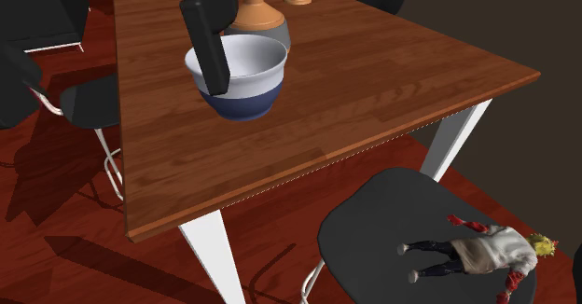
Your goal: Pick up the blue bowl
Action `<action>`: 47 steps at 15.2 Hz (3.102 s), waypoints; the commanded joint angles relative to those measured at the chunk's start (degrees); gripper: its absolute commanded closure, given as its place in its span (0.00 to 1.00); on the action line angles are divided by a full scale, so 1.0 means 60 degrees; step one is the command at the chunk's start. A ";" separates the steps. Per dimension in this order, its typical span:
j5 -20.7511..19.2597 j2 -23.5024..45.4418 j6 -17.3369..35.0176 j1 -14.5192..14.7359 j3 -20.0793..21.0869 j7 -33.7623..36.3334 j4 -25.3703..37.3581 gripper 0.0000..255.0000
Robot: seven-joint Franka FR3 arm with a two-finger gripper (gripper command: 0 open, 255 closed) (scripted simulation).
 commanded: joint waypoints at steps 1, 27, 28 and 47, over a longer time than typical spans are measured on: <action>0.0000 0.0000 0.0000 0.0000 0.0000 0.0000 0.0000 0.00; -0.1465 0.8790 0.4052 0.0271 0.1549 0.2207 0.5269 0.00; -0.1587 0.9166 0.4046 0.0325 0.1566 0.2282 0.5656 0.00; -0.2134 1.0748 0.4764 0.0570 0.1531 0.2713 0.6511 1.00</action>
